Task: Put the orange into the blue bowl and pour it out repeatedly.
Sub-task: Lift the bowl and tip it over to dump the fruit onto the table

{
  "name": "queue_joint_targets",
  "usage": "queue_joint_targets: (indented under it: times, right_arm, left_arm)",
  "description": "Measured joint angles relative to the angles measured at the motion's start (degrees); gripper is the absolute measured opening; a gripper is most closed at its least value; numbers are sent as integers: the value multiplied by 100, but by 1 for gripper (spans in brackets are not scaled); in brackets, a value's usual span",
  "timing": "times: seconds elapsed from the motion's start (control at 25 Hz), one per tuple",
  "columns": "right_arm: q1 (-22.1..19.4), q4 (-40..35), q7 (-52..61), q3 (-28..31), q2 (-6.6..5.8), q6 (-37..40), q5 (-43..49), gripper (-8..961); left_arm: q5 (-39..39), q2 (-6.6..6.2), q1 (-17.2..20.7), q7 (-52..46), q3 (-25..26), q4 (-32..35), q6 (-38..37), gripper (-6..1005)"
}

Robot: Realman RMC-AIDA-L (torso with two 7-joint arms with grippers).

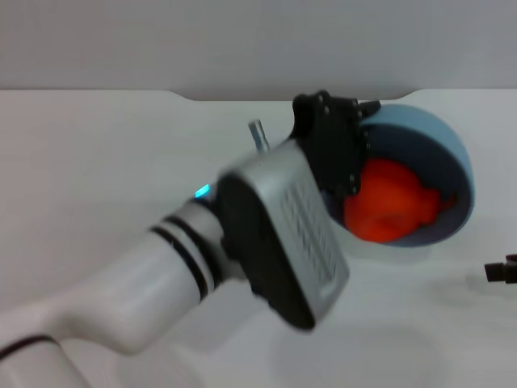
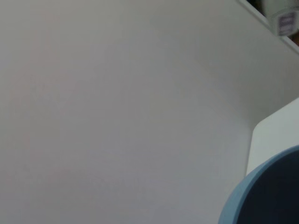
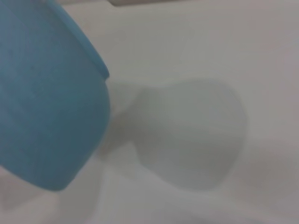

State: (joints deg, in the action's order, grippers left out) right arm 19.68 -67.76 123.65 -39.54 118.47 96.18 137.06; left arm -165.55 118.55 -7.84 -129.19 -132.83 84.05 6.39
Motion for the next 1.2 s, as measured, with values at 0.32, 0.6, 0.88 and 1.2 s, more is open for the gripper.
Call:
queue_joint_targets:
  times: [0.32,0.6,0.88,1.2]
  right_arm:
    - [-3,-18,1,57,0,48,138,549]
    - [22,-18,22,60,0,50,139,548]
    - [41,-17,28,61,0,46,134,548]
    - [59,1,42,26,0,43,110,549]
  left_arm:
    - [47,40,-60,1169,-258,-911,1599,-1]
    - [295,43,-151,2132,-433,-1513,2448,-1]
    - [1465,45,-356,3613,-680,-1915,3021,-2]
    - [2291,37,-374,3592,-699,-1833,3239,-2]
